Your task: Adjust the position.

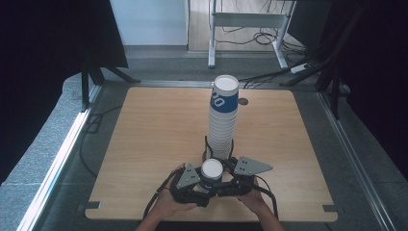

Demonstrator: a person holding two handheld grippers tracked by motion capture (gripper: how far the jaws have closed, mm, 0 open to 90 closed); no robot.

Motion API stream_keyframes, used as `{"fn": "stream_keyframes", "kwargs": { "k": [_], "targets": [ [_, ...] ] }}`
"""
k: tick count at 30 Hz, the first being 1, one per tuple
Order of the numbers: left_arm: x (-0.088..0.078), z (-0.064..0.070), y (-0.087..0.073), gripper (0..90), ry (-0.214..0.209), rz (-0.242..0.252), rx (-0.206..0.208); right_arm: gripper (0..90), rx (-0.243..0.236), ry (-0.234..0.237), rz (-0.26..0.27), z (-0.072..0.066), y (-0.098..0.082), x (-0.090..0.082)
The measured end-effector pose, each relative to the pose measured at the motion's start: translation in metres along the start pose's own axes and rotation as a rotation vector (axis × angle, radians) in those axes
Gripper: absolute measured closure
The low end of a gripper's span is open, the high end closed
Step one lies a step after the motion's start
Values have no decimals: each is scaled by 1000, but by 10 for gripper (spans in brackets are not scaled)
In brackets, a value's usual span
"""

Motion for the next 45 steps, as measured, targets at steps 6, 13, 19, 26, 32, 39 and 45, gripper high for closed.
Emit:
{"fn": "stream_keyframes", "kwargs": {
  "k": [6, 13, 19, 26, 32, 39, 45],
  "targets": [
    [-1, 0, 0, 169, 2, -3, 8, 277, 10, 3, 5, 1, 0, -1],
    [-2, 0, 1, 171, 1, 4, 26, 269, 11, 11, 4, 1, 0, -2],
    [-3, -1, 0, 173, 6, -6, 32, 249, 11, 10, -8, 1, -1, -2],
    [-6, -5, 0, 175, 34, -17, 57, 215, 17, 11, -11, 1, -1, -2],
    [-9, -10, -1, 175, 68, -31, 75, 205, 30, 7, 8, 4, 3, -8],
    [-10, -16, -4, 176, 125, -61, 114, 202, 37, -2, 10, 9, 4, -14],
    [-11, -22, -8, 176, 196, -103, 183, 198, 32, -9, -9, 13, 2, -19]
  ]
}}
Point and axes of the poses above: each handheld gripper's, and its own axes: x roughly forward along the jaws, y roughly out of its top, z roughly to its right, the point moved 8 cm from there along x, roughly forward along the jaws, and after that the axes turned 5 degrees about z, right-handed, at the moved point
